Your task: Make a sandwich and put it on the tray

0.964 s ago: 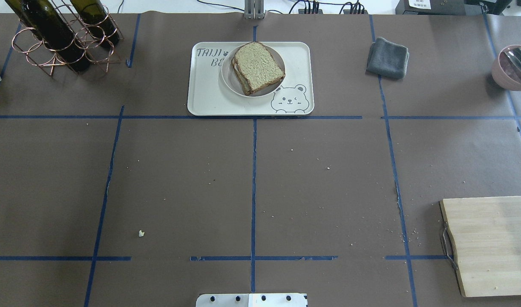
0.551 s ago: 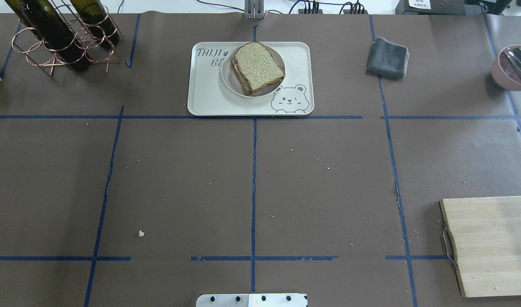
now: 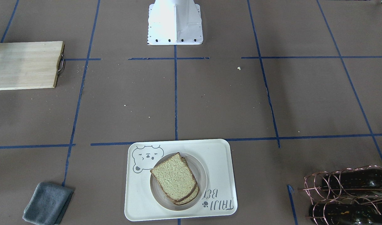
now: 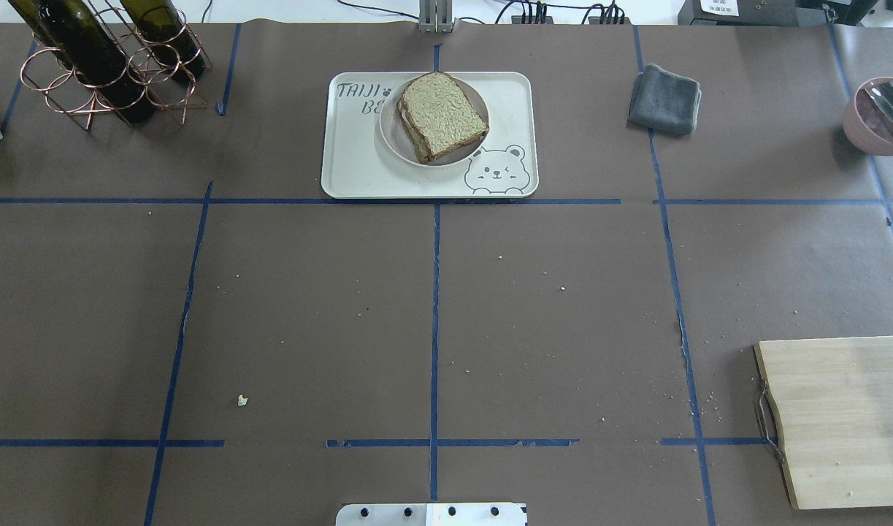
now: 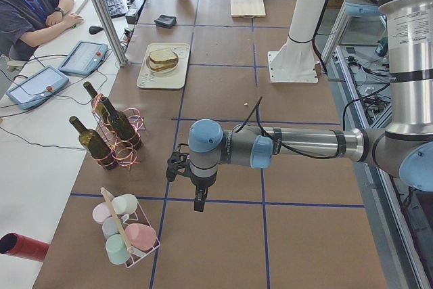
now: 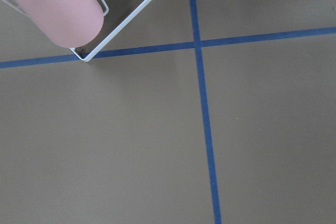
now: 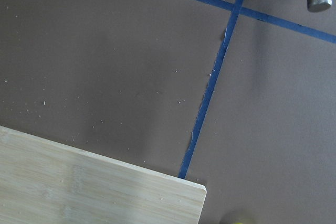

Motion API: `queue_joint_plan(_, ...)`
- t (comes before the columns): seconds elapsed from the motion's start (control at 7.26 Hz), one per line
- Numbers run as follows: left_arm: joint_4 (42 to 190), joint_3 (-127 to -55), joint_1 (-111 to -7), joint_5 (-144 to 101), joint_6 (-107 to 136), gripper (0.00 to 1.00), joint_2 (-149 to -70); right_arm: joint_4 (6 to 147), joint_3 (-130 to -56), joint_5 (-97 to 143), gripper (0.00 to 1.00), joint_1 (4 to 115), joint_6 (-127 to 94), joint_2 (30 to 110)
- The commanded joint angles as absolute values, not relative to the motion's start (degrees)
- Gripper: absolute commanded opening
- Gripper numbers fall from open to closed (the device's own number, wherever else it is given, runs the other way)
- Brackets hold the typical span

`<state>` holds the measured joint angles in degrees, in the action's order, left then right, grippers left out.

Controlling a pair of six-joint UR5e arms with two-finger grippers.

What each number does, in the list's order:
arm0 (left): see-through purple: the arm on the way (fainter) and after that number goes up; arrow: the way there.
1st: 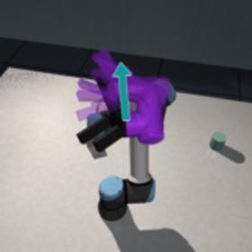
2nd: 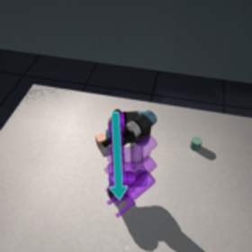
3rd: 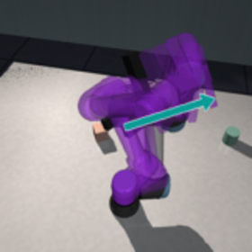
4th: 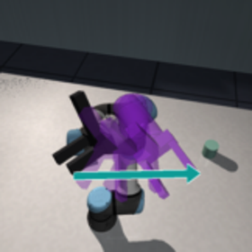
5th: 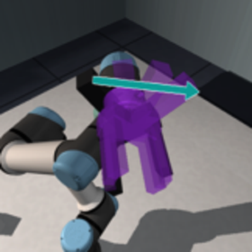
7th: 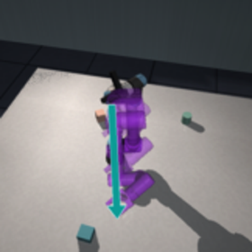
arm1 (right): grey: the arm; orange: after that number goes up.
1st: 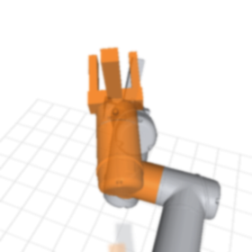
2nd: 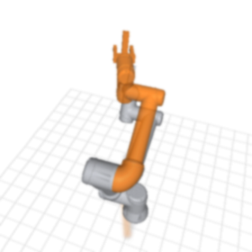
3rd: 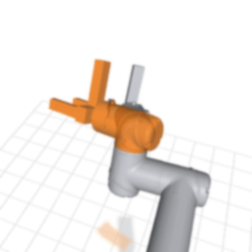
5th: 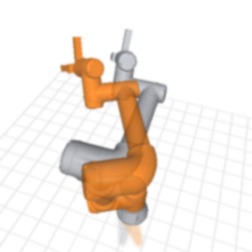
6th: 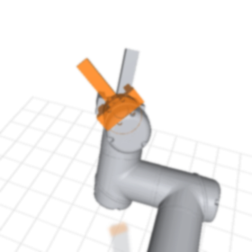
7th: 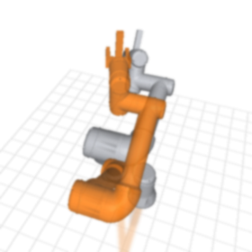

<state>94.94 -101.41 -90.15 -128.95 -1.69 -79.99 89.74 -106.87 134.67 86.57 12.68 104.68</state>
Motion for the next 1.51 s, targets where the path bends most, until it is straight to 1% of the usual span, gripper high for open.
queue_joint_plan(0.0, 95.4, -101.3, -90.0, -128.8, -1.7, 1.00, -79.9, 89.7, -106.9, 134.7, 1.00, 86.6, 12.7, 104.7)
queue_joint_plan(1.38, 95.6, -100.8, -90.0, -131.0, -1.7, 1.00, -79.9, 89.7, -106.7, 134.6, 1.00, 86.6, 12.3, 104.7)
